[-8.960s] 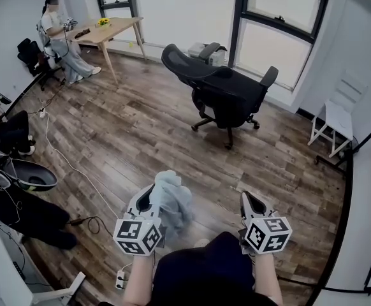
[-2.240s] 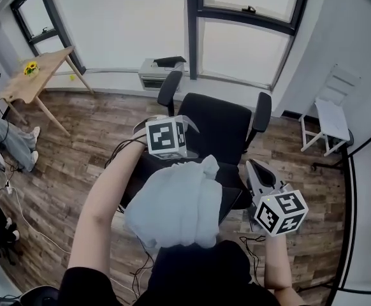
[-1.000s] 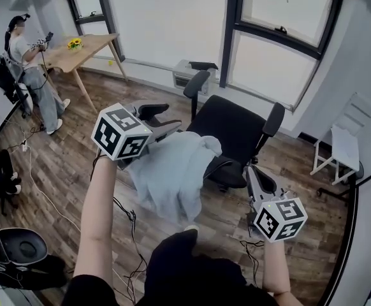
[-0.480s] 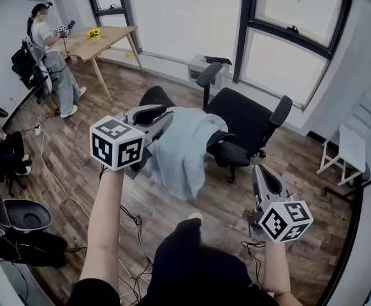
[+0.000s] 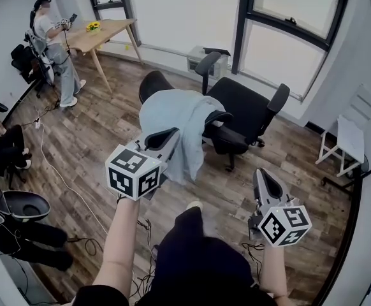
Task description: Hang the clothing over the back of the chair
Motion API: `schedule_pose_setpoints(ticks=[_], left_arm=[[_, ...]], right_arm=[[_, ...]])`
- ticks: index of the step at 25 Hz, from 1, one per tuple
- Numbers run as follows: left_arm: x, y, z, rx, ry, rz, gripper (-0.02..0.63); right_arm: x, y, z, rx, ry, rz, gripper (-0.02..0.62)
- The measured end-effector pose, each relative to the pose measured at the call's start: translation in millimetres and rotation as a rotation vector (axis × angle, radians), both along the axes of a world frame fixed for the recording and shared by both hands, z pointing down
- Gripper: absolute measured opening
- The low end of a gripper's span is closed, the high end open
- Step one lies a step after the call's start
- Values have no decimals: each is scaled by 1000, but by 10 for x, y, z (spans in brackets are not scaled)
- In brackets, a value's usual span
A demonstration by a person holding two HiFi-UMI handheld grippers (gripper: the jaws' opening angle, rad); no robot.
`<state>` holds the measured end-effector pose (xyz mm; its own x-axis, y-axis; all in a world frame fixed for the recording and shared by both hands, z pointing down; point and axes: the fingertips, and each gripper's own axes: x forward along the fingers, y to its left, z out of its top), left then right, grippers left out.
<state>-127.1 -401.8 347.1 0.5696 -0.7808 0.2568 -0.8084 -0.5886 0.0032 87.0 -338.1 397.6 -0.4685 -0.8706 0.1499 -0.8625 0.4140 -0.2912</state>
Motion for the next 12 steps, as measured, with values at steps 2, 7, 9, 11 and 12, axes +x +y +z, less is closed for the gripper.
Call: schedule_pose_setpoints(ticks=[2, 7, 9, 11, 12], left_arm=[[73, 148, 110, -14, 50, -8, 12], [157, 471, 330, -2, 161, -37, 8], [190, 606, 399, 24, 177, -58, 8], [242, 739, 481, 48, 178, -75, 8], [266, 800, 524, 55, 183, -82, 8]], right_arm=[[33, 100, 47, -5, -1, 11, 0], [44, 305, 203, -16, 43, 31, 0], [66, 384, 260, -10, 65, 48, 0], [107, 464, 312, -4, 68, 70, 0], [125, 500, 339, -3, 65, 79, 0]])
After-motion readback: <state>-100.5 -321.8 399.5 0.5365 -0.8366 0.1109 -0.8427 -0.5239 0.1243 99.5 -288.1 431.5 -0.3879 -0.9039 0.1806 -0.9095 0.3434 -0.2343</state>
